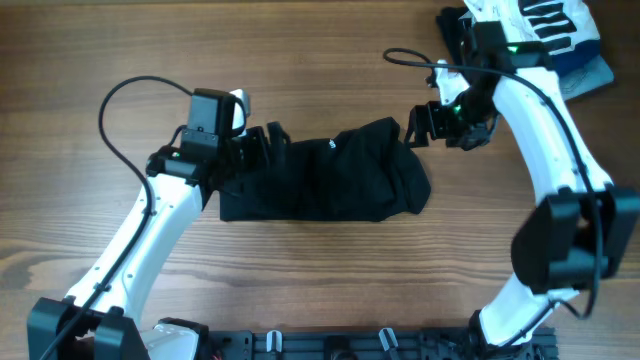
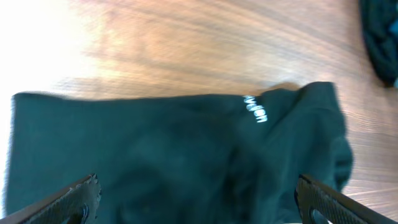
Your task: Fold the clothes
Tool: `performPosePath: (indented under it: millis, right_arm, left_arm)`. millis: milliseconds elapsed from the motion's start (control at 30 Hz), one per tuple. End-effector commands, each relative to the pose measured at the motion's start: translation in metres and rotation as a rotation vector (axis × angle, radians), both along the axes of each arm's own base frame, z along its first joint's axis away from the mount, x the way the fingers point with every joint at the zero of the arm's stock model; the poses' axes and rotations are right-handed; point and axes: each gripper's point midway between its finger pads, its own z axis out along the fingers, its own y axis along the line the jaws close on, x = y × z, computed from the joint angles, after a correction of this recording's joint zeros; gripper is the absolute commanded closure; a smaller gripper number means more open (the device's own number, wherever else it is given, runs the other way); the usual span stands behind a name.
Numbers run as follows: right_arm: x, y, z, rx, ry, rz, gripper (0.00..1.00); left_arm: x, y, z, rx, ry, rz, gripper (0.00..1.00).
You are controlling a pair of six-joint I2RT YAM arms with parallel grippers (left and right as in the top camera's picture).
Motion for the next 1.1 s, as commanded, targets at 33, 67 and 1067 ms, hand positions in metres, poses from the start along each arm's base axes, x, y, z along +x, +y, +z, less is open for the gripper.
performPosePath:
  millis: [33,67,1067]
  right_arm:
    - [0.003,0.026,-0.024,0.212,0.080,0.040,0.04]
    - [0.004,0.027,-0.026,0.247,0.088,0.030,0.01]
    - [0.036,-0.064,0.006,0.359,-0.206,-0.309,0.95]
  left_arm:
    - [-0.003,0.019,-0.005,0.036,0.026,0.002,0.00]
    - [-0.003,0.021,-0.005,0.042,0.027,-0.003,0.00]
    - [0.001,0.026,-0.005,0.068,0.009,0.010,0.00]
